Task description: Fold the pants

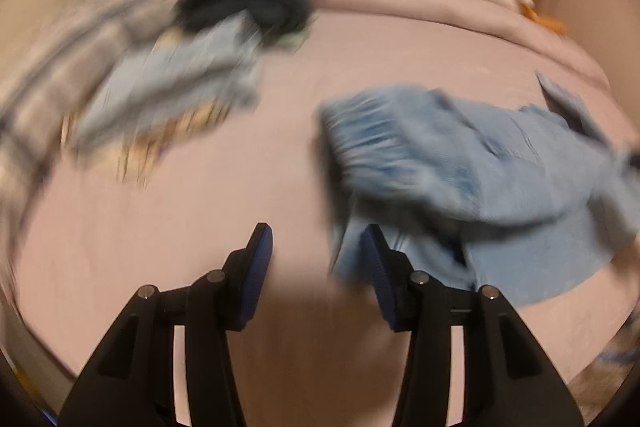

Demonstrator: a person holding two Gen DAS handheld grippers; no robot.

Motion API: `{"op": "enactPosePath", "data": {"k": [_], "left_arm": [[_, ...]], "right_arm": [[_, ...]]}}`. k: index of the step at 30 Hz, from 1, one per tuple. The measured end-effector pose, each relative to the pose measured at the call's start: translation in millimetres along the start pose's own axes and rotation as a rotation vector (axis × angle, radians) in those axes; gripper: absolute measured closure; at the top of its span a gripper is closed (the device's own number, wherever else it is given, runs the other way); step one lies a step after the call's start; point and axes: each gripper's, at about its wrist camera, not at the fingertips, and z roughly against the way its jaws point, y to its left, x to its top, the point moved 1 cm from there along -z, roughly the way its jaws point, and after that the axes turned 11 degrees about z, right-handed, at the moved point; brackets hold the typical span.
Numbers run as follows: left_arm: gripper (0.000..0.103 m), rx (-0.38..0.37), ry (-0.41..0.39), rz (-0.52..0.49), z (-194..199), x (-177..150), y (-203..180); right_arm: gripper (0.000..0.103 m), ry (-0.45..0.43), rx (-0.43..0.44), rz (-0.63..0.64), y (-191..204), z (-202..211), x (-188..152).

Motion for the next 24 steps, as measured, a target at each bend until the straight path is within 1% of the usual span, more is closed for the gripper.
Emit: {"op": "enactPosePath", "data": {"k": [2,4,6,7,8,9,11,13,15,16,17,19,22,24], "left_arm": [[0.058,-0.052,0.028,0.155,1,-11,20],[0.058,-0.17,0.027,0.314,7,-19,34],[0.058,-0.336,0.03,0.489,9,-23,44],[0.058,-0.409,0.029,0.568,8,-24,48],[0.058,-0.47,0.029,0.634,6,-24,49],[0.058,-0.503,0.031,0.669,3,-22,48],[0.058,-0.526,0.039,0.69,-2,-14,39],[0.058,-0.52,0.046,0.694,-7,-7,30],[0.074,-0.525,0.049,0.714,-11,0,25],[0.081,-0.5,0.054,0.719,-13,2,22],[0.083,-0.482,0.059,0.723,-15,5,22],[0.083,-0.472,0.051,0.721,-9,6,21],[0.084,-0.466,0.027,0.691,4,3,21],[0.084,-0.454,0.028,0.668,5,-2,24]], "right_arm": [[0.098,0.033,0.024,-0.004,18,-5,-12],[0.098,0.062,0.059,-0.016,32,-15,-23],[0.098,0.093,0.085,-0.014,46,-27,-31],[0.098,0.105,0.082,-0.009,50,-33,-34],[0.098,0.115,0.083,-0.012,53,-39,-36],[0.098,0.117,0.084,-0.018,55,-42,-36],[0.098,0.115,0.082,-0.041,57,-45,-36],[0.098,0.109,0.083,-0.066,52,-47,-34],[0.098,0.105,0.079,-0.077,50,-47,-32],[0.098,0.103,0.074,-0.079,52,-47,-32],[0.098,0.101,0.068,-0.08,55,-46,-32],[0.098,0.097,0.062,-0.085,57,-46,-32],[0.098,0.075,0.053,-0.1,63,-37,-32],[0.098,0.053,0.055,-0.097,62,-26,-32]]}}
